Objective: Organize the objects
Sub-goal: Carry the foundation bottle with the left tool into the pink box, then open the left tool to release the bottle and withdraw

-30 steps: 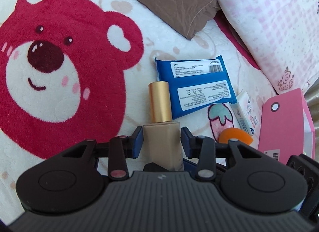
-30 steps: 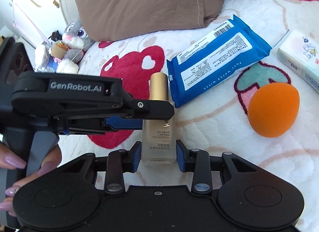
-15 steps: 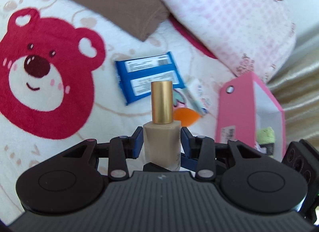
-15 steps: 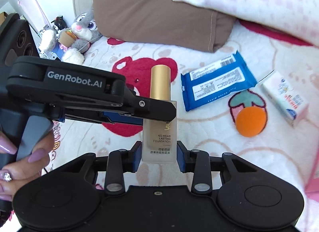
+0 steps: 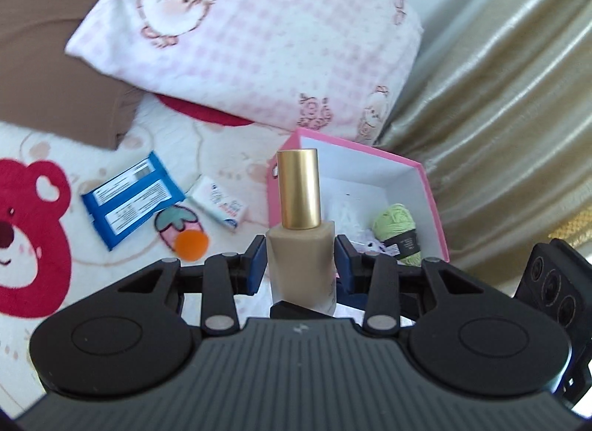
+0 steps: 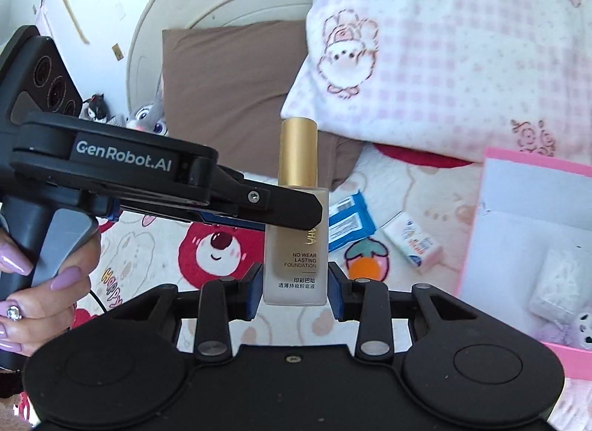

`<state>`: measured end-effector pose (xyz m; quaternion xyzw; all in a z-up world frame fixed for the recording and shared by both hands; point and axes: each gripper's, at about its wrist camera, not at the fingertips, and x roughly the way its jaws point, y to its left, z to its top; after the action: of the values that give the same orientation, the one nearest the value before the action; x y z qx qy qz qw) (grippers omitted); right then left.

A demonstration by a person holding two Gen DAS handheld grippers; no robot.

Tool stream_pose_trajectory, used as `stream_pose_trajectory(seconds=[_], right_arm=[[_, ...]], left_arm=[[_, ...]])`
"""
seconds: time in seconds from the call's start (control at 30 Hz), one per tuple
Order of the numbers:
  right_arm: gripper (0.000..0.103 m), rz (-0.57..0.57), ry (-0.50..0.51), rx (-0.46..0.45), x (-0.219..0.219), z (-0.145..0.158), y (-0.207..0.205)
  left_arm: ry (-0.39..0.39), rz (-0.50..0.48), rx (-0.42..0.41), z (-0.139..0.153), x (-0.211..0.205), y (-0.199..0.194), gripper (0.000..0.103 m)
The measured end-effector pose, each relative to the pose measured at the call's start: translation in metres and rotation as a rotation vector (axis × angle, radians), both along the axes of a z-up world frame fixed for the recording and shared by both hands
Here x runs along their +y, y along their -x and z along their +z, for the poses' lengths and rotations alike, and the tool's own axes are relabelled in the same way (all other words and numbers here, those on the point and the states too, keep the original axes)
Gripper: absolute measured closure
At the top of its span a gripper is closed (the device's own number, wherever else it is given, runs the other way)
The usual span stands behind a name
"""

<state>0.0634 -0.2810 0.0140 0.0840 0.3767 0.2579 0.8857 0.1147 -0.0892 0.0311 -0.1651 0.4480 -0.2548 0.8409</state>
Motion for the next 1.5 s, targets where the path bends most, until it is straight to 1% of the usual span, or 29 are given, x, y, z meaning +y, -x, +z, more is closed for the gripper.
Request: stream_pose_trajectory(seconds=[0.07, 0.17, 0.3, 0.4, 0.5, 0.53, 0.6, 0.7, 0.8, 0.9, 1.0, 1.07, 1.17, 1.23, 1.37, 1.5], right_arm=[[0.062, -0.040, 0.011, -0.020, -0.017, 0.008, 0.005], [0.062, -0.107, 0.007, -0.040, -0.040, 0.016, 0.009], [0.062, -0.188, -0.005, -0.041, -0.070, 0.018, 0.006], [0.062, -0.234, -0.019, -0.021, -0.089, 0.013, -0.001], [0.062, -0.268, -0.027, 0.015, -0.102, 0.001, -0.014], [0.062, -0.274, -0.042, 0.030, -0.106, -0.004, -0.019], [0.062, -0.283, -0.069, 0.068, -0.112, -0.016, -0.029], [0.062, -0.290, -0.091, 0.118, -0.117, -0.037, -0.042], [0.062, -0.302, -0.091, 0.157, -0.118, -0.058, -0.051], [0.062, -0.324, -0.089, 0.182, -0.120, -0.077, -0.056], [0.062, -0.347, -0.157, 0.216, -0.125, -0.099, -0.058], [0.062, -0.357, -0.154, 0.230, -0.125, -0.111, -0.063], [0.062, -0.354, -0.101, 0.256, -0.124, -0.120, -0.073], [0.062, -0.345, -0.081, 0.273, -0.126, -0.123, -0.079], [0.062, -0.333, -0.069, 0.302, -0.131, -0.127, -0.087], [0.062, -0.342, -0.047, 0.315, -0.133, -0.127, -0.083]], left_arm=[[-0.026, -0.068, -0.032, 0.012, -0.023, -0.003, 0.066], [-0.040, -0.124, -0.040, 0.025, -0.053, -0.013, 0.066], [-0.039, -0.168, -0.031, 0.029, -0.088, -0.029, 0.065], [-0.057, -0.190, -0.018, 0.027, -0.113, -0.041, 0.065], [-0.099, -0.231, 0.000, 0.016, -0.135, -0.056, 0.065], [-0.105, -0.228, 0.016, 0.010, -0.140, -0.062, 0.065], [-0.149, -0.251, 0.025, 0.000, -0.151, -0.071, 0.064], [-0.205, -0.246, 0.068, -0.019, -0.164, -0.084, 0.064], [-0.252, -0.234, 0.112, -0.040, -0.174, -0.096, 0.063], [-0.277, -0.229, 0.144, -0.060, -0.182, -0.104, 0.063], [-0.321, -0.232, 0.180, -0.077, -0.189, -0.112, 0.063], [-0.326, -0.223, 0.206, -0.088, -0.192, -0.117, 0.063], [-0.330, -0.211, 0.235, -0.101, -0.198, -0.123, 0.063], [-0.335, -0.208, 0.235, -0.105, -0.202, -0.125, 0.063], [-0.364, -0.216, 0.225, -0.107, -0.211, -0.124, 0.063], [-0.384, -0.228, 0.241, -0.108, -0.222, -0.122, 0.063]])
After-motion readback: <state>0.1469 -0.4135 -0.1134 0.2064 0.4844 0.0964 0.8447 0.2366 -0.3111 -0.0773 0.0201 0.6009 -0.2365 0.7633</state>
